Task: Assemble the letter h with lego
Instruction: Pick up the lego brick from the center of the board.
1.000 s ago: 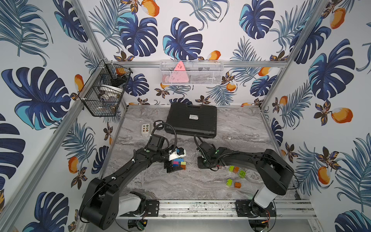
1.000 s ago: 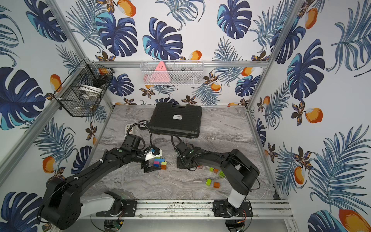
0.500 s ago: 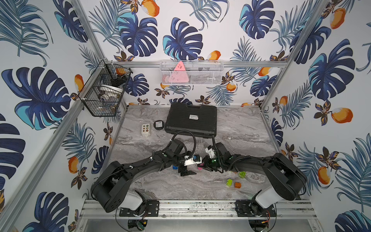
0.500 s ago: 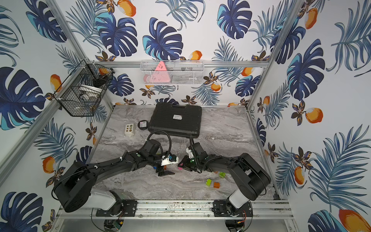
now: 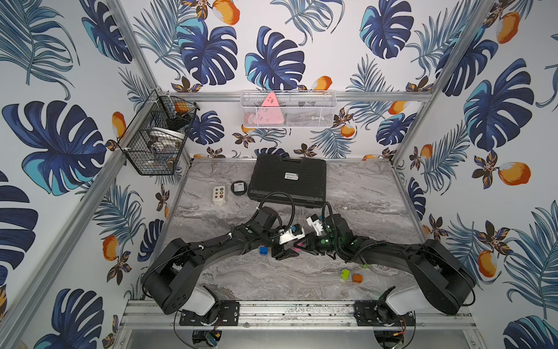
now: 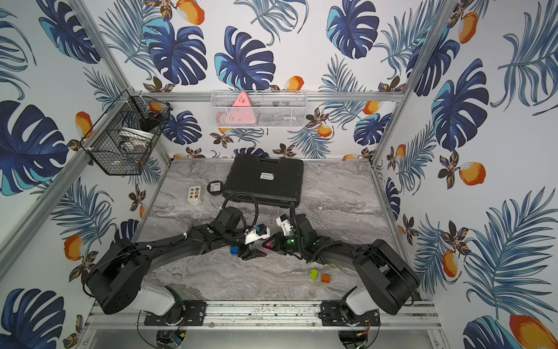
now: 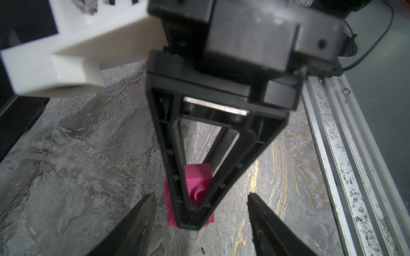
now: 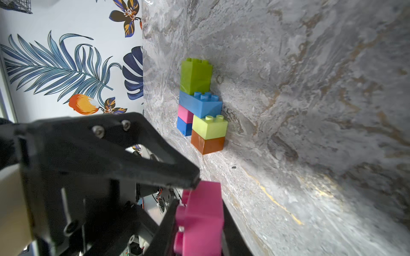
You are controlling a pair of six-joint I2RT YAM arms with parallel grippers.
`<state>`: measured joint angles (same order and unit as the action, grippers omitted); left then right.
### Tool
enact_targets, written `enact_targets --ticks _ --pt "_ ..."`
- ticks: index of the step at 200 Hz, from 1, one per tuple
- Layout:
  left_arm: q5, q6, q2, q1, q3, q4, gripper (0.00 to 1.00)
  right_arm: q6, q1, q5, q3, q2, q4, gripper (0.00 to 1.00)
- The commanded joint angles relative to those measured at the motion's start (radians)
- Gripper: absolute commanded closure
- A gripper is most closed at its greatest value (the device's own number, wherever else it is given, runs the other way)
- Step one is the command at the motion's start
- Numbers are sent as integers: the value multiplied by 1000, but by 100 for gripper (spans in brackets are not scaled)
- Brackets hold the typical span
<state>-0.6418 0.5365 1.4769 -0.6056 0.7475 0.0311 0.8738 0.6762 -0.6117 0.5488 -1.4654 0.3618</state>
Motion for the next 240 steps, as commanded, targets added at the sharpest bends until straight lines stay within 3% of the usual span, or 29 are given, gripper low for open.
enact_targets --ticks 1,45,77,113,123,151,183,240 --pt "-29 -21 -1 4 7 -5 33 -19 2 -18 1 13 28 81" --pt "-32 -3 15 4 28 36 48 -16 6 -26 2 18 40 81" --pt "-32 7 18 4 35 50 68 -9 7 -16 0 30 40 80" --pt "9 24 18 3 36 54 72 -6 6 42 10 70 -29 52" --pt "27 29 24 1 43 61 72 -9 7 79 18 88 -87 46" --pt "89 38 42 -13 57 73 72 -19 2 201 70 128 -296 40" --pt "182 52 88 -50 94 114 72 10 -39 447 160 158 -655 39" --pt "291 46 210 -104 192 237 71 57 -143 785 288 216 -1119 39"
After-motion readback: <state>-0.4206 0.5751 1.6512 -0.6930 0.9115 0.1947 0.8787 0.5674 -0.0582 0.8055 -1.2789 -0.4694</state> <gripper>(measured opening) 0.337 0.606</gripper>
